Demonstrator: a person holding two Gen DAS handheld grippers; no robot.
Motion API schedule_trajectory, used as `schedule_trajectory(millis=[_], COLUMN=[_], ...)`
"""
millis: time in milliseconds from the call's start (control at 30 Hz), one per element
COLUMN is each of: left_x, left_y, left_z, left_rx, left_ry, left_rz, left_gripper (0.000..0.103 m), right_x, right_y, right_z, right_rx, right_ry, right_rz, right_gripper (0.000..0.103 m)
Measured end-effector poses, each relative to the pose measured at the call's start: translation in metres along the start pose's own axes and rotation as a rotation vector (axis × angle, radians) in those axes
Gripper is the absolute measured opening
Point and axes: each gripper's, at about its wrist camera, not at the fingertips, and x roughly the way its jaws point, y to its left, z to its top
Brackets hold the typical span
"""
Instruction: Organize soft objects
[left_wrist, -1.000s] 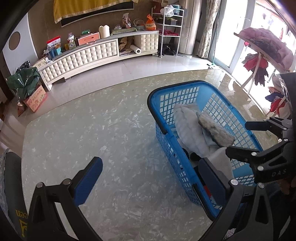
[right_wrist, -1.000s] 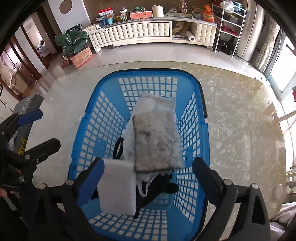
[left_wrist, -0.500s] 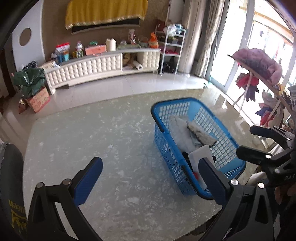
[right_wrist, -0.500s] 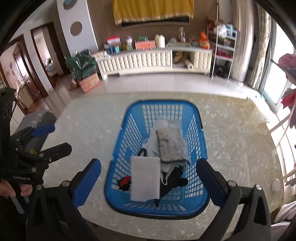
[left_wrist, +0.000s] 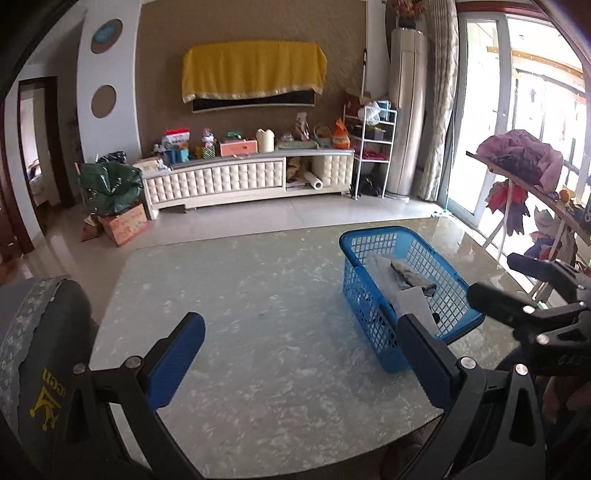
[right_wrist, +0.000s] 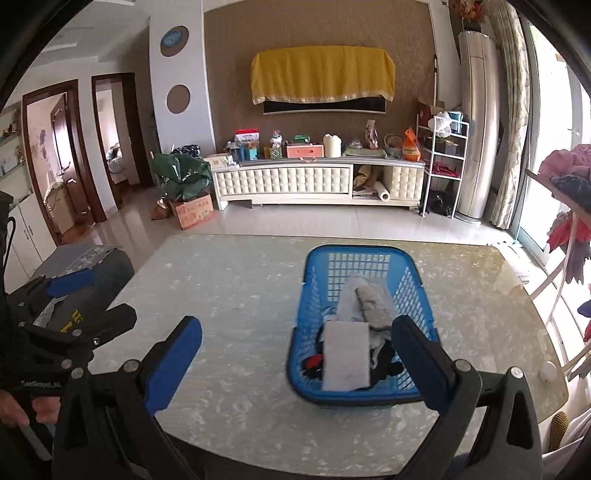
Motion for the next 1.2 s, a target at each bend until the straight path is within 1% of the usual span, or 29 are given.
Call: schedule_trajectory(millis=[167, 267, 333, 400, 500, 667, 1200], left_x=[-0.016, -0.021, -0.025, -0.026, -0.028, -0.033, -0.038], left_y=[0.001, 0.004, 0.005, 0.004, 0.004, 0.004, 0.006], left_z=[-0.007, -0.01, -0.012, -0.013, -0.015, -0.018, -0.022], left_rx=[-0.006, -0.025, -0.025, -0.023, -0.027, -0.02, -0.027], left_ry=[-0.026, -0.022, -0.029, -0.032, -0.033, -0.037, -0.028], left_rz=[0.015, -0.011, 0.006, 0.017, 0.01, 0.021, 0.009], left_gripper=[0.103, 0.103, 0.103, 0.103, 0.103, 0.103, 0.103], right_x=[-0.01, -0.014, -0.014, -0.013, -0.011, -0.009, -0.014], right_y=[0.008, 0.01, 0.009, 0.008, 0.009, 0.006, 0.009], right_z=[-0.006, -0.007, -0.006, -0.005, -0.005, -0.003, -0.009], right_rx=[-0.01, -0.012, -0.011, -0.017, -0.021, -0.023, -0.023], right_ry=[-0.03, -0.044, -0.05, -0.05, -0.047, -0.043, -0.041], right_rz=[0.005, -0.003, 0.007, 0.01, 0.013, 0.016, 0.028], right_gripper=[0.103, 0.103, 0.103, 0.103, 0.103, 0.103, 0.103])
